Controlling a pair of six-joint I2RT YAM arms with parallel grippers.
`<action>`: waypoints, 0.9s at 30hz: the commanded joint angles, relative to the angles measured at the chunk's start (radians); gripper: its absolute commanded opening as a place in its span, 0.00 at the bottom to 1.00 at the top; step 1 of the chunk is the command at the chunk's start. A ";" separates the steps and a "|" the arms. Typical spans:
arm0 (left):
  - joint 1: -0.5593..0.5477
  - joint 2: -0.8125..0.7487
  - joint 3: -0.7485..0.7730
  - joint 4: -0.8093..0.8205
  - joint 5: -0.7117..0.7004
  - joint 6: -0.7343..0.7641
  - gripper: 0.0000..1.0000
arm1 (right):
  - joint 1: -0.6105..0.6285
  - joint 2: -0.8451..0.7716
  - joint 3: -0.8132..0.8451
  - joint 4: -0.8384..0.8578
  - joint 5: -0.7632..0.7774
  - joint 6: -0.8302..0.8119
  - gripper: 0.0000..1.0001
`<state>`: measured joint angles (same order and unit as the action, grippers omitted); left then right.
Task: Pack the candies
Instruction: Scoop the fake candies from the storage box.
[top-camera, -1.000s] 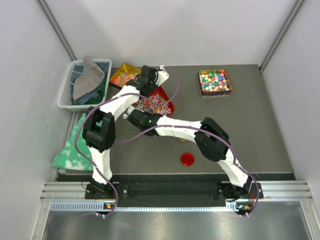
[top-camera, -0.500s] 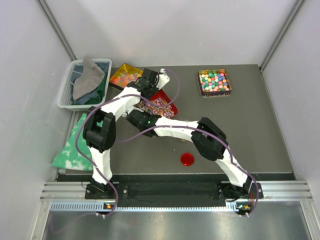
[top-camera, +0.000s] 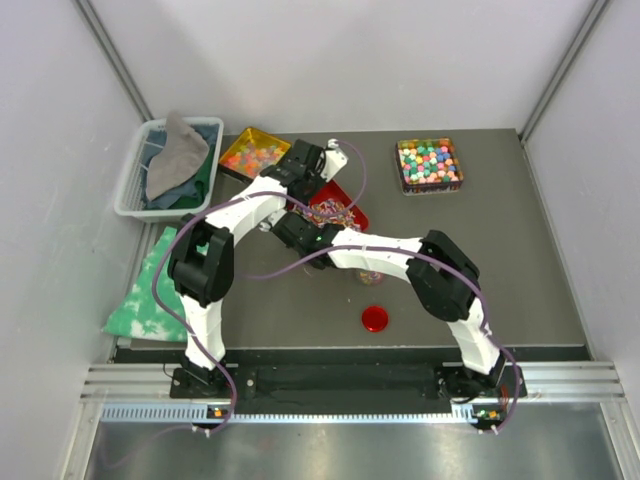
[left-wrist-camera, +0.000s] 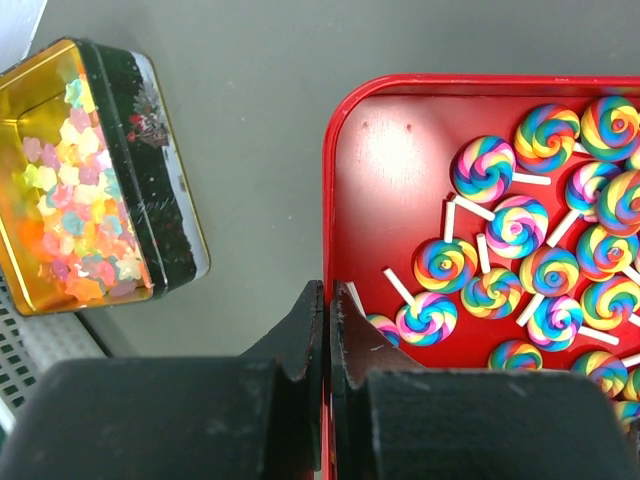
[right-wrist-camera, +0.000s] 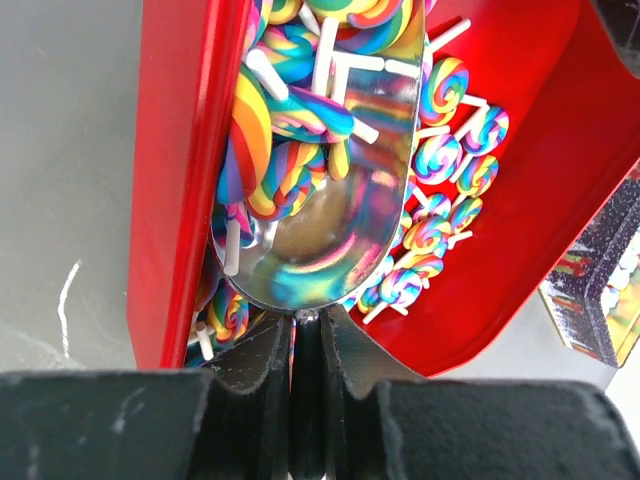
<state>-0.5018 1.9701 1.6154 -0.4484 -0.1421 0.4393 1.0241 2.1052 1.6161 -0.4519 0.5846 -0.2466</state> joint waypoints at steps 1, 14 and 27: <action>-0.018 -0.034 0.018 0.080 0.042 -0.054 0.00 | -0.015 -0.097 -0.019 0.085 0.001 -0.005 0.00; -0.003 -0.037 -0.006 0.091 0.053 -0.047 0.00 | -0.068 -0.128 -0.054 0.116 0.070 -0.043 0.00; 0.012 -0.024 -0.002 0.099 0.049 -0.054 0.00 | -0.101 -0.195 -0.134 0.156 0.005 -0.112 0.00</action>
<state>-0.5003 1.9701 1.5982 -0.4191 -0.1158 0.4160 0.9318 2.0083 1.4853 -0.3740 0.6140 -0.3389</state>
